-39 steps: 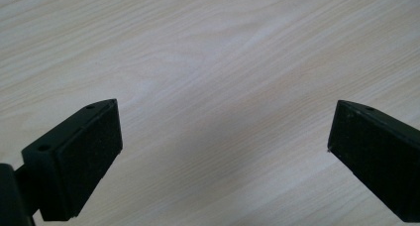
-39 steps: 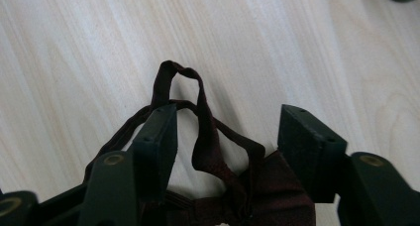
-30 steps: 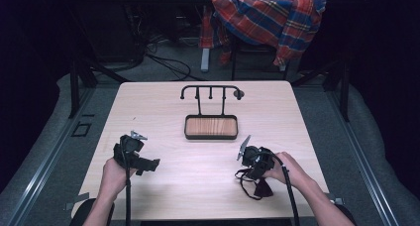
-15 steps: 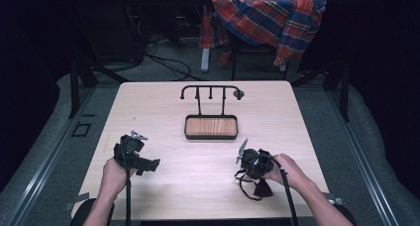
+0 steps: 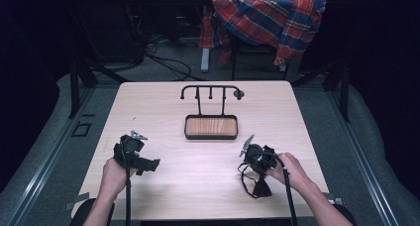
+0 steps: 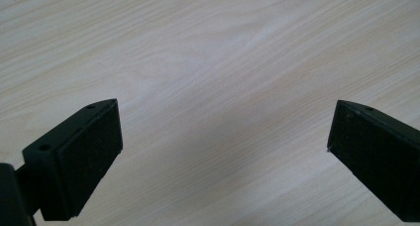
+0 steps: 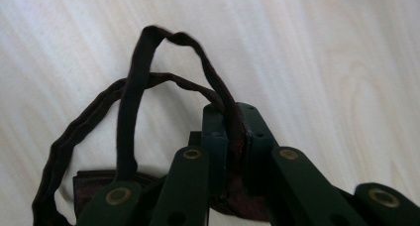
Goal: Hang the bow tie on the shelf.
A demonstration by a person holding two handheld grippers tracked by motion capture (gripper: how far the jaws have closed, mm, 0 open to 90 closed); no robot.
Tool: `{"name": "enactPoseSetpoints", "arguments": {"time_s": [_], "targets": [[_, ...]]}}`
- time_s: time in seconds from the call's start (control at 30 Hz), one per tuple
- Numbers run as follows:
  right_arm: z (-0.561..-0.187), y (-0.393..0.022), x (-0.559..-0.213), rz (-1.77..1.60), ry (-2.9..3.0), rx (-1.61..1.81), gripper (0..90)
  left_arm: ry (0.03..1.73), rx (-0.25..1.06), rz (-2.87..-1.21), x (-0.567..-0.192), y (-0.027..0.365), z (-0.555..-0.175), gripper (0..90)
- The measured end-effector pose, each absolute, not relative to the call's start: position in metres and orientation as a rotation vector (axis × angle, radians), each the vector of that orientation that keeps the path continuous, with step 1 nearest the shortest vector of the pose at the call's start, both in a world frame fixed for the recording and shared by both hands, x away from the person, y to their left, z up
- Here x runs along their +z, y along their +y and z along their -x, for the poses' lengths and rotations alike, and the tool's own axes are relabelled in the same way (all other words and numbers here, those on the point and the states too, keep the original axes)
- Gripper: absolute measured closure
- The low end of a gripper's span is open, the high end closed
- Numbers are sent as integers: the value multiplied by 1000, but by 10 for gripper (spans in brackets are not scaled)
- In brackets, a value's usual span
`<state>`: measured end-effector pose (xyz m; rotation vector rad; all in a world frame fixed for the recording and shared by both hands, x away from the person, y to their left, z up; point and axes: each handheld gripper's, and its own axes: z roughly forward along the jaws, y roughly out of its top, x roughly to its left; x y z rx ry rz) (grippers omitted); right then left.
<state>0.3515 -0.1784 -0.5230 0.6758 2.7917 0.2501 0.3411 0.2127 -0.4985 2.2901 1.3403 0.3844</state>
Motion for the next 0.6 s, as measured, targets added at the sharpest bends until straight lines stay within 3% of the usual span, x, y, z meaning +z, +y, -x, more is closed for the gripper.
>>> {"name": "enactPoseSetpoints", "arguments": {"time_s": [0.6], "targets": [[-342,-195,-485,-816,2572,500,855,1344,385,-2291,-498,213,-341,7]]}}
